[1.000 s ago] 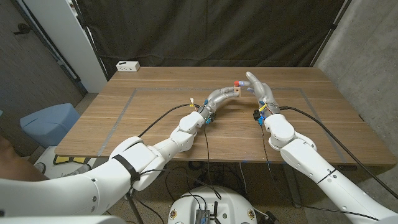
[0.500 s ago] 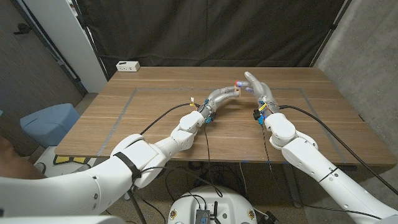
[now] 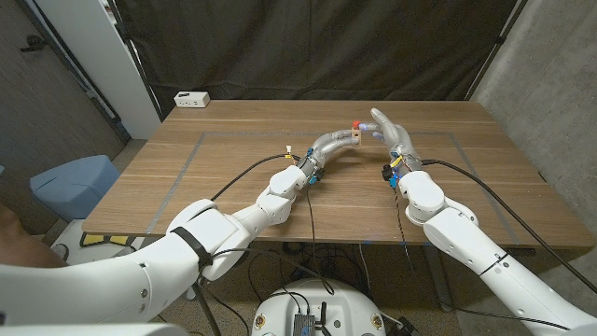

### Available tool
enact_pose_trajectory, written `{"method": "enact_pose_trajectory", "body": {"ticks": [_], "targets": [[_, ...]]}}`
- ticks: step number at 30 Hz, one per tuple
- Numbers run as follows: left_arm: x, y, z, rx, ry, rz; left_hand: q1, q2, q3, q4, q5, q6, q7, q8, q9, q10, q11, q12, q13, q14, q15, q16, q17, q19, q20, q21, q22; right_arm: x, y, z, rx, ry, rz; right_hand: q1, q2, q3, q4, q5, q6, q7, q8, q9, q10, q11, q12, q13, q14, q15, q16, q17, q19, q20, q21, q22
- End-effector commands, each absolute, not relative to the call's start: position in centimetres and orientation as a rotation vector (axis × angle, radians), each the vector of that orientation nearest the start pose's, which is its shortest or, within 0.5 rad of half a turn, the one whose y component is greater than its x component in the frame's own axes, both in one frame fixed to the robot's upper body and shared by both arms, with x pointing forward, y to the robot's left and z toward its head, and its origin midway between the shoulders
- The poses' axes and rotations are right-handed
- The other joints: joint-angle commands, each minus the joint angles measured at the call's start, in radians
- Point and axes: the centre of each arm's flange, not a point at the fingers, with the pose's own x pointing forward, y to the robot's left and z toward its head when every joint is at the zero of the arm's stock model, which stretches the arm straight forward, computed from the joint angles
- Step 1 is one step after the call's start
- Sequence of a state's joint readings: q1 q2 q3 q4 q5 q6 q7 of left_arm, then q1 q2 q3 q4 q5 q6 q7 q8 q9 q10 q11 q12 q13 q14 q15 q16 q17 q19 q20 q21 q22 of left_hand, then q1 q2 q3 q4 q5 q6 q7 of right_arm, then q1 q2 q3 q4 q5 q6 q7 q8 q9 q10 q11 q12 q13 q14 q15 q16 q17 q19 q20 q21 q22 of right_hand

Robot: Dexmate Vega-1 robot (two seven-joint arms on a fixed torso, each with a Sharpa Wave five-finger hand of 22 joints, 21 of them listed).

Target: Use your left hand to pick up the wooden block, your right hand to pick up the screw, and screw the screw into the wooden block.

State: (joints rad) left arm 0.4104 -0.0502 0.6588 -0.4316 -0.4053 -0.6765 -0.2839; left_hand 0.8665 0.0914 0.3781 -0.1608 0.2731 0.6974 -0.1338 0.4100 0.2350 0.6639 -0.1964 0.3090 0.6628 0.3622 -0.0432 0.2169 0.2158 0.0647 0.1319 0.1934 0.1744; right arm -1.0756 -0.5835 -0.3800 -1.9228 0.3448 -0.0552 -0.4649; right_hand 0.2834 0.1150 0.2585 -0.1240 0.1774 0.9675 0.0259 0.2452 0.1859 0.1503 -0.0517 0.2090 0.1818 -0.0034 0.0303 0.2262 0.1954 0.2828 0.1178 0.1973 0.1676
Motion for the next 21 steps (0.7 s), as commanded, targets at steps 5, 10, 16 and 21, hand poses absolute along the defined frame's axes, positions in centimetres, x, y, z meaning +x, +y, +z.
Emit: {"method": "enact_pose_trajectory", "body": {"ticks": [5, 10, 16, 21], "targets": [[68.96, 2.56, -3.35, 0.161, -0.642, -0.637, 0.0, 0.01, 0.014, 0.007, 0.006, 0.045, -0.008, 0.008, 0.002, 0.008, 0.0, -0.001, 0.001, 0.006, -0.051, -0.001, 0.004, 0.005, 0.008, 0.007, 0.005, 54.63, -22.9, -1.15, -0.162, -0.627, -0.075, -0.006, -0.005, 0.001, -0.004, -0.002, -0.062, -0.015, -0.036, 0.004, -0.01, -0.006, -0.007, 0.002, -0.005, 0.005, 0.0, 0.002, -0.013, 0.006, -0.006, 0.003], [68.91, 2.54, -3.34, 0.163, -0.645, -0.637, 0.001, 0.011, 0.014, 0.007, 0.006, 0.045, -0.009, 0.008, 0.002, 0.006, 0.0, -0.002, 0.001, 0.006, -0.051, -0.001, 0.004, 0.005, 0.007, 0.007, 0.005, 54.72, -23.08, -1.01, -0.169, -0.624, -0.06, -0.012, -0.006, 0.0, -0.003, -0.002, -0.116, -0.03, -0.058, 0.005, -0.037, -0.003, -0.019, 0.003, -0.026, 0.026, -0.01, 0.004, -0.042, 0.012, -0.015, 0.004], [68.81, 2.49, -3.33, 0.164, -0.649, -0.64, 0.001, 0.009, 0.014, 0.006, 0.006, 0.046, -0.01, 0.009, 0.002, 0.007, -0.002, -0.001, 0.001, 0.006, -0.051, -0.002, 0.004, 0.005, 0.006, 0.007, 0.005, 54.84, -23.21, -0.85, -0.177, -0.626, -0.043, -0.025, -0.012, -0.004, 0.0, -0.003, -0.172, -0.041, -0.071, 0.006, -0.072, -0.007, -0.028, 0.003, -0.051, 0.036, -0.019, 0.007, -0.064, 0.018, -0.017, 0.004], [68.71, 2.5, -3.34, 0.167, -0.654, -0.639, 0.0, 0.009, 0.014, 0.006, 0.006, 0.046, -0.008, 0.008, 0.002, 0.007, -0.002, -0.001, 0.001, 0.007, -0.051, -0.001, 0.004, 0.005, 0.007, 0.007, 0.005, 54.99, -23.3, -0.72, -0.192, -0.621, -0.006, -0.04, -0.017, -0.008, 0.005, -0.004, -0.234, -0.052, -0.076, 0.006, -0.113, -0.012, -0.034, 0.004, -0.079, 0.046, -0.026, 0.01, -0.088, 0.021, -0.019, 0.004]]}}
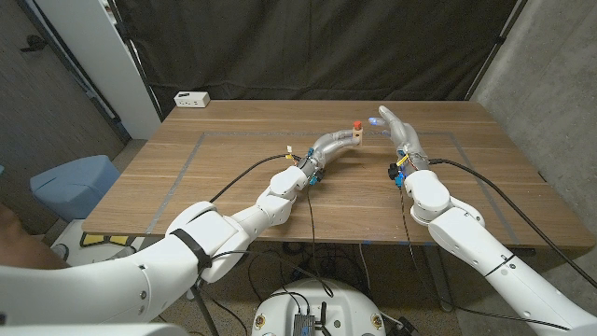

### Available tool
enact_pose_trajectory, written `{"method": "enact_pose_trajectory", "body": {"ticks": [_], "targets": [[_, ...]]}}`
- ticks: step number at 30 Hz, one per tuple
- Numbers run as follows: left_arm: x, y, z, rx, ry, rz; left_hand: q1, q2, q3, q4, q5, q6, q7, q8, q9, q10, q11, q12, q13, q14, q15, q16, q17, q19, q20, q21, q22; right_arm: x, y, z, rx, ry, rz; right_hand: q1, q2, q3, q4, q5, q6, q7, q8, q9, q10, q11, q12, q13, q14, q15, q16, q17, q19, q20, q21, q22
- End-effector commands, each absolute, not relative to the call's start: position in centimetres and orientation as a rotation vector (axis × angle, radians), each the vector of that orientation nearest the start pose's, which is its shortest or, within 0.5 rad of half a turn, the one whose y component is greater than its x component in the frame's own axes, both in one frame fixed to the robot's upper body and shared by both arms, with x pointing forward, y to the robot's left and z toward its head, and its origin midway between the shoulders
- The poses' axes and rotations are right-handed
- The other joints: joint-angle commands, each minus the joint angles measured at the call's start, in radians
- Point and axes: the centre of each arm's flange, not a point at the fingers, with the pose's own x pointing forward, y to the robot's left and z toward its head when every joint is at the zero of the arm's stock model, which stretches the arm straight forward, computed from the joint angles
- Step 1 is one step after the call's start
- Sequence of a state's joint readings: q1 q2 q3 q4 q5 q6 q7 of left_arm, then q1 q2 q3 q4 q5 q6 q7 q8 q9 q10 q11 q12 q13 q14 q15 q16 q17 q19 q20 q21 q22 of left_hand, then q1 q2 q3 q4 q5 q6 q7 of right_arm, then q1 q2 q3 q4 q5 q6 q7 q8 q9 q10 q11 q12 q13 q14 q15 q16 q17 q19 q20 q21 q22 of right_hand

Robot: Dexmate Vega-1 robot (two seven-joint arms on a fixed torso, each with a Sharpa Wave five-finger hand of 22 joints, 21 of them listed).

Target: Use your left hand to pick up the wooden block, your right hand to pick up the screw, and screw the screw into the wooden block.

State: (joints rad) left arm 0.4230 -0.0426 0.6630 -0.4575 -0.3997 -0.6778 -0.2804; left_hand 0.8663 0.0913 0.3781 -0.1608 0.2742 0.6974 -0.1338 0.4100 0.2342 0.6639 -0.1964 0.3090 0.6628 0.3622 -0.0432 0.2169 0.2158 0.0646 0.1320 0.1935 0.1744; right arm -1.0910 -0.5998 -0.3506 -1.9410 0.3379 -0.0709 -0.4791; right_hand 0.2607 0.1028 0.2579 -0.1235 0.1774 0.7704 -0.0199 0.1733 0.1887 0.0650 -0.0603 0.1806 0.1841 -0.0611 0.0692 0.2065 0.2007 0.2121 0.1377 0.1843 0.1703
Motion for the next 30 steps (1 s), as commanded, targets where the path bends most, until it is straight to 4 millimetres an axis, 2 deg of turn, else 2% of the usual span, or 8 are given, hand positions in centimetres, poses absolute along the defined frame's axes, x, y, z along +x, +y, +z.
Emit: {"method": "enact_pose_trajectory", "body": {"ticks": [1, 5, 8, 16, 30], "targets": [[68.69, 2.5, -3.35, 0.166, -0.655, -0.639, 0.001, 0.01, 0.014, 0.006, 0.005, 0.046, -0.009, 0.009, 0.003, 0.007, -0.002, -0.001, 0.001, 0.007, -0.051, -0.001, 0.004, 0.005, 0.006, 0.007, 0.005, 55.03, -23.29, -0.69, -0.196, -0.62, 0.002, -0.021, -0.005, -0.009, 0.005, -0.003, -0.056, -0.011, -0.008, 0.003, -0.038, -0.003, -0.006, 0.002, -0.029, 0.008, -0.008, 0.006, -0.026, 0.0, -0.007, 0.001], [68.64, 2.5, -3.36, 0.166, -0.656, -0.64, 0.0, 0.011, 0.014, 0.007, 0.005, 0.044, -0.008, 0.008, 0.003, 0.004, 0.0, -0.002, 0.001, 0.006, -0.05, -0.001, 0.004, 0.005, 0.007, 0.007, 0.005, 55.18, -23.25, -0.54, -0.211, -0.612, 0.035, -0.043, -0.008, -0.015, 0.015, -0.003, -0.104, -0.007, -0.004, 0.002, -0.096, 0.0, -0.011, 0.002, -0.069, 0.016, -0.014, 0.01, -0.062, 0.002, -0.009, 0.001], [68.6, 2.47, -3.38, 0.166, -0.657, -0.641, 0.0, 0.011, 0.015, 0.007, 0.005, 0.045, -0.009, 0.008, 0.003, 0.004, -0.001, -0.002, 0.001, 0.006, -0.05, -0.002, 0.004, 0.005, 0.007, 0.007, 0.005, 55.24, -23.23, -0.46, -0.222, -0.606, 0.057, -0.057, -0.008, -0.019, 0.021, -0.002, -0.132, -0.009, -0.004, 0.002, -0.115, -0.004, -0.009, 0.001, -0.09, 0.02, -0.016, 0.013, -0.08, 0.003, -0.01, 0.002], [68.49, 2.47, -3.43, 0.167, -0.66, -0.643, 0.001, 0.011, 0.014, 0.007, 0.005, 0.044, -0.009, 0.008, 0.003, 0.004, 0.001, -0.002, 0.001, 0.006, -0.049, -0.002, 0.004, 0.005, 0.008, 0.007, 0.005, 55.39, -23.27, -0.28, -0.244, -0.595, 0.095, -0.084, -0.006, -0.022, 0.033, 0.001, -0.185, -0.014, -0.001, -0.001, -0.192, 0.007, -0.013, 0.0, -0.136, 0.028, -0.017, 0.018, -0.122, 0.007, -0.009, 0.002], [68.43, 2.39, -3.38, 0.167, -0.661, -0.646, 0.001, 0.011, 0.015, 0.006, 0.005, 0.045, -0.009, 0.009, 0.004, 0.004, 0.0, -0.002, 0.001, 0.006, -0.051, -0.002, 0.004, 0.005, 0.007, 0.007, 0.005, 55.71, -23.12, 0.02, -0.28, -0.578, 0.143, -0.112, -0.003, -0.027, 0.048, 0.002, -0.213, -0.015, 0.003, -0.004, -0.243, 0.027, -0.009, -0.001, -0.182, 0.035, -0.019, 0.023, -0.167, 0.014, -0.01, 0.002]]}}
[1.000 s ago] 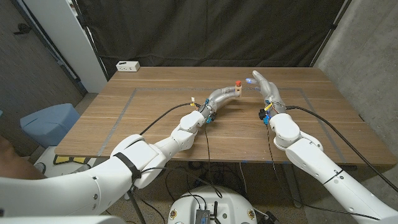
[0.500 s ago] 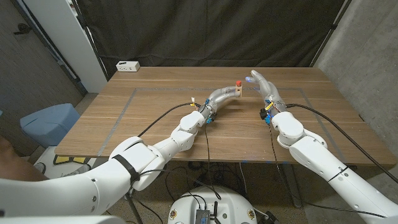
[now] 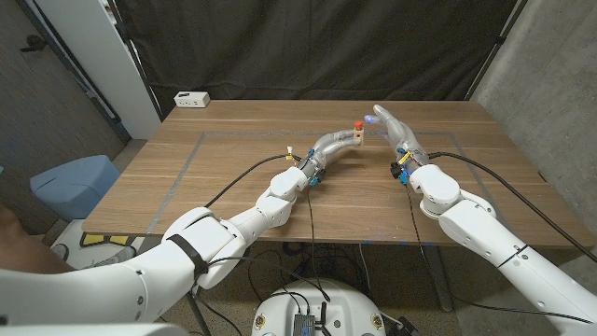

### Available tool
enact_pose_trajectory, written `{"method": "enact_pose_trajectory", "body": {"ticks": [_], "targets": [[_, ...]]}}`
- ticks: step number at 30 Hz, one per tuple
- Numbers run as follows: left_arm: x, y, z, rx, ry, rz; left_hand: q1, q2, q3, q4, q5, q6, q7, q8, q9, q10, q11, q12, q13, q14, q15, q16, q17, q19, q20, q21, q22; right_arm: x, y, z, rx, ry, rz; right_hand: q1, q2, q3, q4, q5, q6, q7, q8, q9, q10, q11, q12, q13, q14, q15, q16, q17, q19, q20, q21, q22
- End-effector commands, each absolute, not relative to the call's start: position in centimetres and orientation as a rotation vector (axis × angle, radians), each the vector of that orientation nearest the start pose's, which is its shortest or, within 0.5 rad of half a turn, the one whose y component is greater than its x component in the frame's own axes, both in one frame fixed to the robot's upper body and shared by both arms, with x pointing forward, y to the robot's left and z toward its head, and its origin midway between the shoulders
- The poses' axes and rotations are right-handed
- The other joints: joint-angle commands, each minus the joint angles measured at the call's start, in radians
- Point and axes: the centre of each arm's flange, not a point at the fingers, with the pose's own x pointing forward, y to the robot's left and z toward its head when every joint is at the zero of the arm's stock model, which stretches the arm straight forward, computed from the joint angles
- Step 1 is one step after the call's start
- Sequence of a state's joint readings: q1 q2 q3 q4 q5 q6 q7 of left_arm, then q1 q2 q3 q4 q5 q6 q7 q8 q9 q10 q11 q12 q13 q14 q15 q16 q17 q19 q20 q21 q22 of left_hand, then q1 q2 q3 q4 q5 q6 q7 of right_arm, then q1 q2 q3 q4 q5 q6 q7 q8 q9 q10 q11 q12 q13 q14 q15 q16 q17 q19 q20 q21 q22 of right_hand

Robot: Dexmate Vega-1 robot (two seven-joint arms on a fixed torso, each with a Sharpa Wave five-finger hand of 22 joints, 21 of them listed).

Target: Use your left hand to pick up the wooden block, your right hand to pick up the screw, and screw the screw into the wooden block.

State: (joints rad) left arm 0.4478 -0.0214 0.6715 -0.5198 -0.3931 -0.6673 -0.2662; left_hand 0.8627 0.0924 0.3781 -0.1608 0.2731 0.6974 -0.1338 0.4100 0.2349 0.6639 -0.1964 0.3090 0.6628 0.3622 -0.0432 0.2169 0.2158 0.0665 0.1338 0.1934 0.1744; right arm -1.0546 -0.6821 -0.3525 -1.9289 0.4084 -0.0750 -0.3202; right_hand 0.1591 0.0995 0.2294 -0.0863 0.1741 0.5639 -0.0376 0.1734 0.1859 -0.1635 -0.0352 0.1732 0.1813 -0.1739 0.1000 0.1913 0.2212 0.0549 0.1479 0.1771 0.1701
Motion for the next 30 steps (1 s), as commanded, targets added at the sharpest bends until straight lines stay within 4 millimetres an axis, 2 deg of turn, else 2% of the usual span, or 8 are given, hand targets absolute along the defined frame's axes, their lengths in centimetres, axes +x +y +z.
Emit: {"method": "enact_pose_trajectory", "body": {"ticks": [1, 13, 23, 30], "targets": [[68.43, 2.39, -3.38, 0.167, -0.661, -0.647, 0.004, 0.01, 0.015, 0.006, 0.006, 0.045, -0.009, 0.008, 0.003, 0.004, -0.001, -0.002, 0.001, 0.006, -0.051, -0.002, 0.004, 0.003, 0.006, 0.007, 0.005, 55.74, -23.09, 0.05, -0.277, -0.577, 0.144, -0.013, 0.001, 0.001, 0.012, 0.006, -0.007, 0.003, 0.003, -0.001, -0.019, 0.007, -0.002, 0.001, -0.073, 0.004, -0.004, 0.002, -0.011, 0.003, -0.002, 0.002], [68.42, 2.42, -3.43, 0.167, -0.661, -0.643, 0.005, 0.01, 0.014, 0.006, 0.006, 0.044, -0.009, 0.008, 0.003, 0.005, 0.0, -0.001, 0.002, 0.005, -0.05, -0.001, 0.004, 0.004, 0.007, 0.007, 0.005, 55.92, -22.96, 0.21, -0.285, -0.572, 0.161, -0.024, 0.002, 0.0, 0.018, 0.008, -0.006, 0.01, 0.008, -0.001, -0.031, 0.014, 0.001, 0.001, -0.082, 0.008, -0.001, 0.004, -0.023, 0.009, 0.0, 0.003], [68.41, 2.43, -3.49, 0.166, -0.66, -0.643, 0.004, 0.009, 0.014, 0.006, 0.005, 0.045, -0.008, 0.008, 0.003, 0.006, -0.001, -0.001, 0.002, 0.006, -0.051, -0.001, 0.004, 0.004, 0.006, 0.007, 0.005, 55.8, -22.95, 0.18, -0.28, -0.579, 0.16, -0.025, 0.004, 0.006, 0.017, 0.011, 0.057, 0.027, 0.031, -0.001, -0.011, 0.006, 0.015, 0.001, -0.078, 0.006, 0.006, 0.0, -0.022, 0.009, 0.007, 0.003], [68.38, 2.46, -3.59, 0.164, -0.659, -0.641, 0.005, 0.009, 0.014, 0.006, 0.005, 0.046, -0.009, 0.009, 0.003, 0.006, 0.0, -0.001, 0.002, 0.007, -0.051, -0.001, 0.004, 0.004, 0.005, 0.007, 0.005, 55.74, -22.96, 0.17, -0.283, -0.581, 0.16, -0.022, 0.007, 0.009, 0.015, 0.012, 0.07, 0.028, 0.034, -0.001, 0.0, 0.0, 0.02, 0.0, -0.074, 0.004, 0.008, -0.002, -0.016, 0.008, 0.011, 0.002]]}}
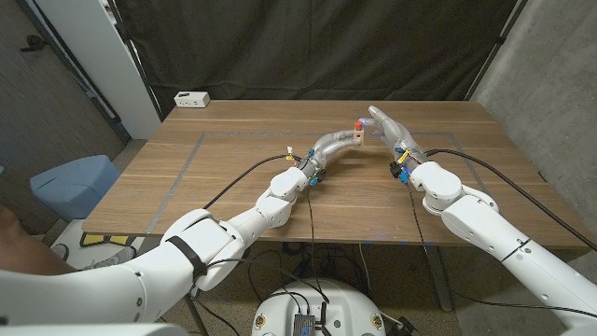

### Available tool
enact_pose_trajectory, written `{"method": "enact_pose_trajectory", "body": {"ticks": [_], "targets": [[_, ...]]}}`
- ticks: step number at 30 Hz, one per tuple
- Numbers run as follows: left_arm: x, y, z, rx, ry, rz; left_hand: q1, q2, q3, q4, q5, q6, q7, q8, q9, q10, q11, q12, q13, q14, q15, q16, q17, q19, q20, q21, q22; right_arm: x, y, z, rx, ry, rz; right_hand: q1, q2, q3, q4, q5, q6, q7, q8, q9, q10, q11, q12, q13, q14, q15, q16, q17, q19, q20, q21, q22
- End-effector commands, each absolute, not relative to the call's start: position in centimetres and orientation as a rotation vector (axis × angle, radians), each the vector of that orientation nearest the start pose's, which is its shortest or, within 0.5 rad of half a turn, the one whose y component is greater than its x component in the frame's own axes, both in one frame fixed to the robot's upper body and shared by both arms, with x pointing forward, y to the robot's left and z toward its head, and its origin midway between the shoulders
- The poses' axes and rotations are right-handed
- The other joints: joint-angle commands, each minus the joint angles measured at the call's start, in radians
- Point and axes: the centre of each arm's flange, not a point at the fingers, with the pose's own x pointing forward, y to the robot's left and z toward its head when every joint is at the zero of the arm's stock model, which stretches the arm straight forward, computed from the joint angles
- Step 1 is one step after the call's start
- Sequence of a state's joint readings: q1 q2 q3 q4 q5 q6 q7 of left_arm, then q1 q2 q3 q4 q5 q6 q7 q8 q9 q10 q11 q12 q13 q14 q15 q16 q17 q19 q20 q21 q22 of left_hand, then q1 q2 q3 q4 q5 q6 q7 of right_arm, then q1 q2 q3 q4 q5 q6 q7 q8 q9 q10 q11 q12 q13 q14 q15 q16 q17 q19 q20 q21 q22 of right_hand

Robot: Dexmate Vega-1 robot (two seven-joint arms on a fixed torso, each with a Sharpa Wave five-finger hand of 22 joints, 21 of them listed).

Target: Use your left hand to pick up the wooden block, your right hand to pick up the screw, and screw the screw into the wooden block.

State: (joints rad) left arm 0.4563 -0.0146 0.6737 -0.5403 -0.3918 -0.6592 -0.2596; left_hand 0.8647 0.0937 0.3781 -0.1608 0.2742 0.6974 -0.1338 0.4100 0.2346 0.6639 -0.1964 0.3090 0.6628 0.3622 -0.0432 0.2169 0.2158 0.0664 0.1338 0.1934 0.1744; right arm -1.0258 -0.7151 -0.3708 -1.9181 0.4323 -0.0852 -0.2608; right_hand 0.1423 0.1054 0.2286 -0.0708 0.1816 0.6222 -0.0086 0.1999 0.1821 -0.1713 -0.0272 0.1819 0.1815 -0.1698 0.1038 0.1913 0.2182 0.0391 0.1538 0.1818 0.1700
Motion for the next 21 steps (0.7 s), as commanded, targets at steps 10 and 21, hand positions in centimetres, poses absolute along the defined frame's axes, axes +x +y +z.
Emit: {"method": "enact_pose_trajectory", "body": {"ticks": [10, 21], "targets": [[68.36, 2.46, -3.73, 0.161, -0.657, -0.641, 0.002, 0.007, 0.014, 0.006, 0.004, 0.046, -0.009, 0.009, 0.003, 0.006, -0.001, -0.001, 0.002, 0.007, -0.052, -0.001, 0.004, 0.004, 0.004, 0.007, 0.005, 55.52, -23.09, 0.07, -0.278, -0.583, 0.148, 0.001, 0.001, 0.016, -0.005, 0.006, 0.048, 0.001, 0.016, 0.003, 0.028, -0.023, 0.017, 0.0, -0.066, -0.001, 0.013, -0.003, 0.01, 0.001, 0.011, 0.002], [68.42, 2.45, -3.7, 0.159, -0.654, -0.64, 0.001, 0.009, 0.015, 0.007, 0.004, 0.044, -0.008, 0.008, 0.003, 0.006, 0.0, -0.001, 0.002, 0.006, -0.05, -0.002, 0.004, 0.004, 0.006, 0.007, 0.005, 55.38, -23.24, -0.04, -0.276, -0.582, 0.138, 0.004, 0.001, 0.023, -0.01, 0.006, 0.101, 0.006, 0.027, 0.004, 0.066, -0.039, 0.025, -0.001, -0.045, -0.009, 0.021, -0.007, 0.024, 0.0, 0.015, 0.002]]}}
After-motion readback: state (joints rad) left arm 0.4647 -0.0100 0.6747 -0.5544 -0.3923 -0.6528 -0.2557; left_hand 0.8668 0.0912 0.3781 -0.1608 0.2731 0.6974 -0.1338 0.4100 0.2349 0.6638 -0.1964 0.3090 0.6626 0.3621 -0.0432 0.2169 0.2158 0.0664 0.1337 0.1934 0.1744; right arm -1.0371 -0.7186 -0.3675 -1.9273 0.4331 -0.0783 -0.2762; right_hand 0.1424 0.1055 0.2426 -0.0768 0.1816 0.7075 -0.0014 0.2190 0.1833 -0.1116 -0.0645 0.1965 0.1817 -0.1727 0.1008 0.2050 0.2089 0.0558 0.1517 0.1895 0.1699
